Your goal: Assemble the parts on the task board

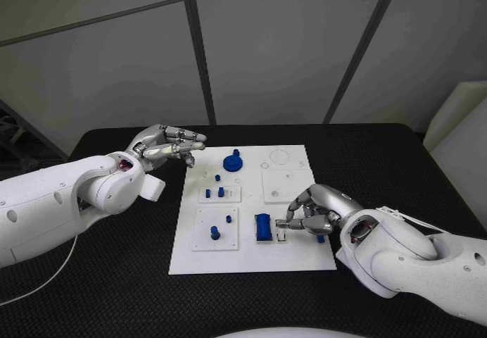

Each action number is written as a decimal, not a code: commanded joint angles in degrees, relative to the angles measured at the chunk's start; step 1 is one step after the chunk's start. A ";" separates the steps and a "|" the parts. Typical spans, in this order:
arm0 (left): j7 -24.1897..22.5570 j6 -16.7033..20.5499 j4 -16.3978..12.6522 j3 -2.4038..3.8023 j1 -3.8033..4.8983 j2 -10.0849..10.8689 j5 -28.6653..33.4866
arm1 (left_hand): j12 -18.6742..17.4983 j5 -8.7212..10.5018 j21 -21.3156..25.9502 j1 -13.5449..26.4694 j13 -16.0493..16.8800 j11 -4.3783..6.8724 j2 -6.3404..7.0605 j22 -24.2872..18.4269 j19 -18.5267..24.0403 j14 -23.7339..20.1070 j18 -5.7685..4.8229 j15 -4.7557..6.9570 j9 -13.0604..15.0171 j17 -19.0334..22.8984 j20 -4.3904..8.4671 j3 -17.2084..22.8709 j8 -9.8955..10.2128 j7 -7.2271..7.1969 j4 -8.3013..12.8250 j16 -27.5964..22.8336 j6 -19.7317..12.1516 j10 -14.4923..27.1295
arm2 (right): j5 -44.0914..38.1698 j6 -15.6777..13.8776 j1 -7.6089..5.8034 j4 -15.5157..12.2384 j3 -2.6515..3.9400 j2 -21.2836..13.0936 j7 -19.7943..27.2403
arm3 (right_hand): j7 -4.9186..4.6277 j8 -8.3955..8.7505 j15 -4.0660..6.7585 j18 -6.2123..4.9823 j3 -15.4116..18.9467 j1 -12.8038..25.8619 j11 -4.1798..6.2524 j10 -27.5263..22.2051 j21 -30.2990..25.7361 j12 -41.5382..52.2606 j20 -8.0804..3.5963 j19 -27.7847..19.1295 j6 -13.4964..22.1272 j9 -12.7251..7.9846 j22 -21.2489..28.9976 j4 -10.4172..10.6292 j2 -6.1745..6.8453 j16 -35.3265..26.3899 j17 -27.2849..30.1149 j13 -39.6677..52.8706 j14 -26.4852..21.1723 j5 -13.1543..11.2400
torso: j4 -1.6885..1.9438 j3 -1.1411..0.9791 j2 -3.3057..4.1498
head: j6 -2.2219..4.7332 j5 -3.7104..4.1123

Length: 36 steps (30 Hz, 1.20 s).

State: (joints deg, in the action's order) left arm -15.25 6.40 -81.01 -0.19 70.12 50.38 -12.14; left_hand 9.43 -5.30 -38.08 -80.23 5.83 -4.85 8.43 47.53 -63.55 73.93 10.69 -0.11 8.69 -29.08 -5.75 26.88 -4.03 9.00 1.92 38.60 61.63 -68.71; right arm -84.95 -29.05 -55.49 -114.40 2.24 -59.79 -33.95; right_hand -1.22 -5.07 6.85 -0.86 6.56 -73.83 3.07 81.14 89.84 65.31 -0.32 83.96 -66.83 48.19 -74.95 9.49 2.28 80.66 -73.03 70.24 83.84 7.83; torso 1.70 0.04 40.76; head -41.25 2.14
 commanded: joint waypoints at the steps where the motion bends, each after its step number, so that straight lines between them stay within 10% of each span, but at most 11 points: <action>1: -0.23 -0.29 -0.09 0.03 0.04 -0.03 0.27 | -0.25 0.16 0.40 0.48 0.07 0.03 -0.21 -0.07 0.04 -0.35 -0.21 0.12 -0.05 0.07 -0.18 -0.44 0.26 -0.04 -0.06 -0.23 -0.38 0.32 | 6.82 -1.81 -0.24 -0.43 0.38 -2.17 5.42 | -0.33 1.10 -0.57 0.86 0.55 -0.81 -0.48 -0.41 0.16 -0.72 0.32 6.04 1.05 -0.83 -15.05 0.00 -0.75 -0.39 -0.02 -0.21 2.78 0.46 | 0.02 0.05 0.03 | 0.14 0.52; 5: -0.19 -0.15 -0.16 0.01 0.03 -0.07 0.27 | -0.25 0.16 0.40 0.48 0.07 0.03 -0.21 -0.07 0.04 -0.35 -0.21 0.12 -0.05 0.07 -0.18 -0.44 0.26 -0.04 -0.06 -0.23 -0.38 0.32 | 6.92 0.17 -0.76 0.26 0.72 -6.36 5.94 | -1.37 1.68 -1.23 0.86 1.30 -2.22 -1.29 -0.74 0.16 -1.67 0.89 6.04 4.00 -4.46 -15.05 -0.19 -1.30 -0.49 -0.06 -0.75 2.79 4.34 | 0.02 0.13 0.00 | 0.25 0.93; 14: -0.22 -0.13 -0.46 -0.01 0.03 -0.16 0.27 | -0.24 0.13 0.52 0.47 0.11 0.03 -0.23 -0.15 -0.01 -0.34 -0.20 0.13 -0.05 0.10 -0.18 -0.46 0.25 -0.04 -0.03 -0.30 -0.40 0.35 | 0.38 6.79 -0.92 0.86 0.79 -9.61 3.20 | -1.72 1.57 -1.59 0.86 2.93 -2.33 -1.67 -0.75 0.16 -2.55 1.39 6.04 3.90 -8.91 -15.05 0.74 -1.82 -0.46 -0.34 -1.22 2.86 4.99 | -0.21 -0.10 0.12 | 0.44 1.90; 36: -0.24 -0.35 -0.16 -0.07 -0.17 -0.25 0.27 | -0.24 0.13 0.52 0.47 0.11 0.03 -0.23 -0.15 -0.01 -0.34 -0.20 0.13 -0.05 0.10 -0.18 -0.46 0.25 -0.04 -0.03 -0.30 -0.40 0.35 | -6.72 15.37 -0.07 0.63 0.53 -8.85 -2.98 | -1.35 1.32 -1.45 0.86 5.43 -0.57 -1.42 -0.61 0.16 -2.95 1.33 6.04 1.45 -11.57 -15.05 3.57 -1.70 -0.76 -0.14 -1.27 2.81 5.25 | -0.23 -0.10 0.03 | 0.10 2.83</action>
State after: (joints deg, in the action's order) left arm -15.24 6.42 -81.17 -0.29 69.91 50.16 -12.12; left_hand 9.43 -5.30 -37.64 -80.23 5.88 -4.85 8.43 47.44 -63.55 73.93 10.69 -0.11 8.71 -29.04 -5.75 26.88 -4.03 9.00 1.92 38.60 61.63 -68.71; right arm -90.12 -15.81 -55.55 -113.66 2.79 -68.73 -35.70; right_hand -2.54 -3.60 5.61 -0.86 11.82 -75.00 1.73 80.24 89.84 62.72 0.61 84.05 -64.95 36.71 -74.93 12.86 0.51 80.20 -73.25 69.07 84.03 12.81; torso 1.49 -0.07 40.80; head -41.12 5.02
